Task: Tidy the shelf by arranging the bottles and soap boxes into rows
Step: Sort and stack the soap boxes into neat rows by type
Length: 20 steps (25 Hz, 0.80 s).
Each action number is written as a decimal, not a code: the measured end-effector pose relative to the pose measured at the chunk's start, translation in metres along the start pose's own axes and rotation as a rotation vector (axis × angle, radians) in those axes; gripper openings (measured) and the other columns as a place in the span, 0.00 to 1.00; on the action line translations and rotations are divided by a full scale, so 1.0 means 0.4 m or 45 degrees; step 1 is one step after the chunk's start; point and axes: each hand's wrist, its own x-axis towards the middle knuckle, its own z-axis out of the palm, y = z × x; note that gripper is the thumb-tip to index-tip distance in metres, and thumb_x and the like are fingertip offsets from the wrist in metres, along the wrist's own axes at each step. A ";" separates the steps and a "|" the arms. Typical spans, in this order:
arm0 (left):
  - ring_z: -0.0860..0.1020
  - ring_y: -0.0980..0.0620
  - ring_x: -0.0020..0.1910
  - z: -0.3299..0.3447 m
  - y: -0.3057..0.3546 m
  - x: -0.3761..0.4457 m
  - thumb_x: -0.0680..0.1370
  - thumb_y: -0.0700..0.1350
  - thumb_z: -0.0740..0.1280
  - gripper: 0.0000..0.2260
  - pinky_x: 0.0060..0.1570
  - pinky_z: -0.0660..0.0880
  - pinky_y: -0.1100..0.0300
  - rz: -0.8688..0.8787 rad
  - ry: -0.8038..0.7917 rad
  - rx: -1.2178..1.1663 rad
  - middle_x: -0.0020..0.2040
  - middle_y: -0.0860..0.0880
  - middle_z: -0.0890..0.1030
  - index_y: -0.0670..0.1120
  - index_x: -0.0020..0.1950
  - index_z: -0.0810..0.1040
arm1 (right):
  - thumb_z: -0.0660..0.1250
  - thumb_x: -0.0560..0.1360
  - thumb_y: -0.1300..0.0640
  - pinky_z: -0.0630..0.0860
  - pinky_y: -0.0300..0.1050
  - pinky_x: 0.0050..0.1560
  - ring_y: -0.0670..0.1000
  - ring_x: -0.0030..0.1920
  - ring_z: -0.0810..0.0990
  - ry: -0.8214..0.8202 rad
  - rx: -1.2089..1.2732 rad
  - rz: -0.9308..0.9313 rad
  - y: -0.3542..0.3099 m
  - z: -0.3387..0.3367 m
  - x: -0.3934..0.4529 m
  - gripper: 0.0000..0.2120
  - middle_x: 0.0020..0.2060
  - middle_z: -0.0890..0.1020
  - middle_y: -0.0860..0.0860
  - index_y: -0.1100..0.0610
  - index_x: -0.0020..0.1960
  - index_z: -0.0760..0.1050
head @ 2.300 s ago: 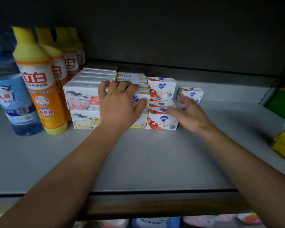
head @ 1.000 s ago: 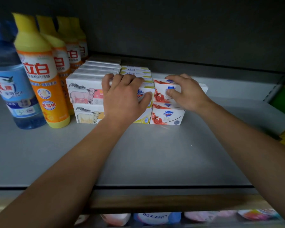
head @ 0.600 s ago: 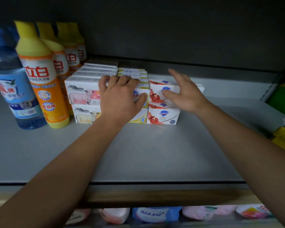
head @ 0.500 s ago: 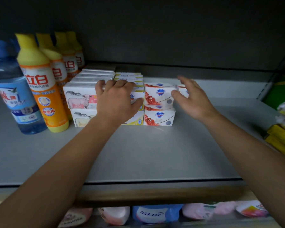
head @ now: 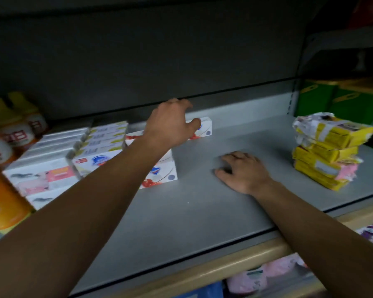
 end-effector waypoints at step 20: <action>0.73 0.37 0.62 0.328 0.006 0.183 0.76 0.46 0.68 0.20 0.61 0.71 0.48 -0.395 -0.251 0.073 0.64 0.38 0.72 0.44 0.67 0.71 | 0.55 0.71 0.31 0.55 0.51 0.70 0.53 0.70 0.64 0.041 0.115 0.016 0.023 0.017 0.011 0.31 0.68 0.70 0.46 0.43 0.70 0.68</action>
